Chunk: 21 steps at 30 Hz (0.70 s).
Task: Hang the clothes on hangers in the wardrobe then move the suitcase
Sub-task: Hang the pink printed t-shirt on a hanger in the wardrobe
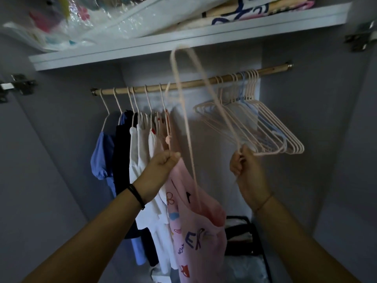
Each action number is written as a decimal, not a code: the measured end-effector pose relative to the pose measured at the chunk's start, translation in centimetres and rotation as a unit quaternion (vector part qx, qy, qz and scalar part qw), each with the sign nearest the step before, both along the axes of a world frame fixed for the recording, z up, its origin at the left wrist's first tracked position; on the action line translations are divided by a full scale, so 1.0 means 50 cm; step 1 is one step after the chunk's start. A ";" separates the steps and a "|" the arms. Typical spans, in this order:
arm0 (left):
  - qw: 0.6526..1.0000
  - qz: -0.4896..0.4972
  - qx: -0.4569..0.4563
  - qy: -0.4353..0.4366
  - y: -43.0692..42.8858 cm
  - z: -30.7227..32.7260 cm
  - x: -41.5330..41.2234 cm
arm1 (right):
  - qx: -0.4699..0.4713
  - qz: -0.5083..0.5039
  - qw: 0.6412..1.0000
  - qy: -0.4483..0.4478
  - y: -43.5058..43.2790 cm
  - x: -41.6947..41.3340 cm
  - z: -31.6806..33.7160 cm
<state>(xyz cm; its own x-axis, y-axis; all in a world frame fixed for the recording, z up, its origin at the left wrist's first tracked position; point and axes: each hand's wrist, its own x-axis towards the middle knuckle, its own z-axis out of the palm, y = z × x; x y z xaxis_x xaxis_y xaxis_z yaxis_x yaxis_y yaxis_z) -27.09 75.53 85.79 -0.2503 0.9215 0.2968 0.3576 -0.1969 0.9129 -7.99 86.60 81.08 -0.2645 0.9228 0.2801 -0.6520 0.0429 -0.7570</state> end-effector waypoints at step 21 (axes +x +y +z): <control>0.976 0.206 0.063 -0.026 -0.010 -0.033 -0.102 | 0.053 -0.041 0.942 -0.329 -0.013 0.062 -0.073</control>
